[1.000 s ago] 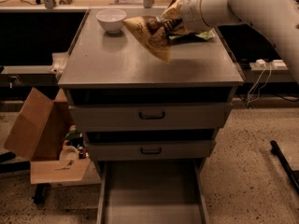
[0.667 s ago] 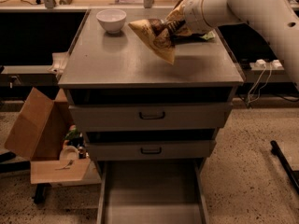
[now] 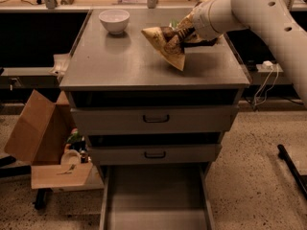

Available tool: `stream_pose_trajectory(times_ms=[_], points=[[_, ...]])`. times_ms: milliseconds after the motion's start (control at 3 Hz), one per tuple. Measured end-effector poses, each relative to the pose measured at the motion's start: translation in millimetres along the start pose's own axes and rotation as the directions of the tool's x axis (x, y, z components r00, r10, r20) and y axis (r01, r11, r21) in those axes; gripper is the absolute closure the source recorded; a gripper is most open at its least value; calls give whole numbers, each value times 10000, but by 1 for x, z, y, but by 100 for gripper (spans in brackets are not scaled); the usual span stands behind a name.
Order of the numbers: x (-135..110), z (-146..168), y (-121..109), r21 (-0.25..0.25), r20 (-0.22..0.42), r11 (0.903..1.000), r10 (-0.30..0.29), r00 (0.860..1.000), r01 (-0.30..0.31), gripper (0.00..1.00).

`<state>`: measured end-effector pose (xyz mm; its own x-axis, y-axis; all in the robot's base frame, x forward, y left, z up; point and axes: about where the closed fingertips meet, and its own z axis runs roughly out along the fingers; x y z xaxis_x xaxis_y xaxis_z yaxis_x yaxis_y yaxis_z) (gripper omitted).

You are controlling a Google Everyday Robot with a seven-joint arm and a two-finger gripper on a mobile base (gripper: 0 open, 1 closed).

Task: Pick brown chip bag from bottom drawer and place on counter

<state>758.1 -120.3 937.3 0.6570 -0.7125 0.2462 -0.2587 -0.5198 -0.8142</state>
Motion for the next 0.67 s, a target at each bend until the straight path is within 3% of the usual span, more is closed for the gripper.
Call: stream_pose_trajectory(times_ms=[667], points=[[31, -1, 20, -317, -667, 9965, 754, 9949, -777, 58]])
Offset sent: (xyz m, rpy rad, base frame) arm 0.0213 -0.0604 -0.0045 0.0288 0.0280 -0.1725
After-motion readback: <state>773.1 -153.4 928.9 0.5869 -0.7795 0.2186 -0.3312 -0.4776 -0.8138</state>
